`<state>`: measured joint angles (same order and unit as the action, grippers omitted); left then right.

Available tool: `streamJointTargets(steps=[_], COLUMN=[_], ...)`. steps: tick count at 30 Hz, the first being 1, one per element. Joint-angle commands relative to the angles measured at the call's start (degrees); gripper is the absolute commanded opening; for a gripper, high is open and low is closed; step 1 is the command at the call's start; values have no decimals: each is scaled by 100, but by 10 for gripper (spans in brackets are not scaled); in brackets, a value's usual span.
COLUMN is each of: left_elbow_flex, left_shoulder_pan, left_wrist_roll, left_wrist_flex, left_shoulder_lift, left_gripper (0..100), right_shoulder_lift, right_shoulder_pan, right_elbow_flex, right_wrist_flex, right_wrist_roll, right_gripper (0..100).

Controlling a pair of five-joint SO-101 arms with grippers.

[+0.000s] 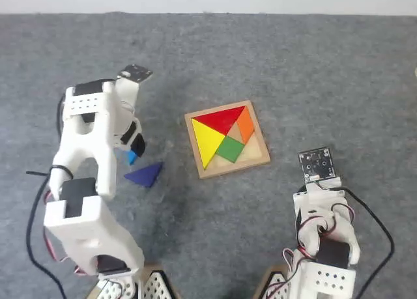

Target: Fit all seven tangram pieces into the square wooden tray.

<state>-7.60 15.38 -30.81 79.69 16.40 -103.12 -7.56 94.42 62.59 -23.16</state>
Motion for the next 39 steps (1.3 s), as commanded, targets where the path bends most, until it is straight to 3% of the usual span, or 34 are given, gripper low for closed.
streamJointTargets(steps=[1,20,28,39], left_elbow_flex=[233,259,233,778], left_shoulder_pan=[26,-9,-26,-132], left_wrist_roll=[-563,-765,-738,-598], left_wrist_flex=[-299,-862,-659,-62], left_shoulder_lift=[167,1037,1055,1002], left_gripper=[203,200,63,60], right_shoulder_lift=[-75,-75,-75,-75], right_shoulder_pan=[-48,-48,-48,-40], right_elbow_flex=[-62,-53,-62,-53], right_wrist_flex=[-101,-101,-101,-110], right_wrist_roll=[-44,-35,-35,-35], right_gripper=[6,6,6,6])
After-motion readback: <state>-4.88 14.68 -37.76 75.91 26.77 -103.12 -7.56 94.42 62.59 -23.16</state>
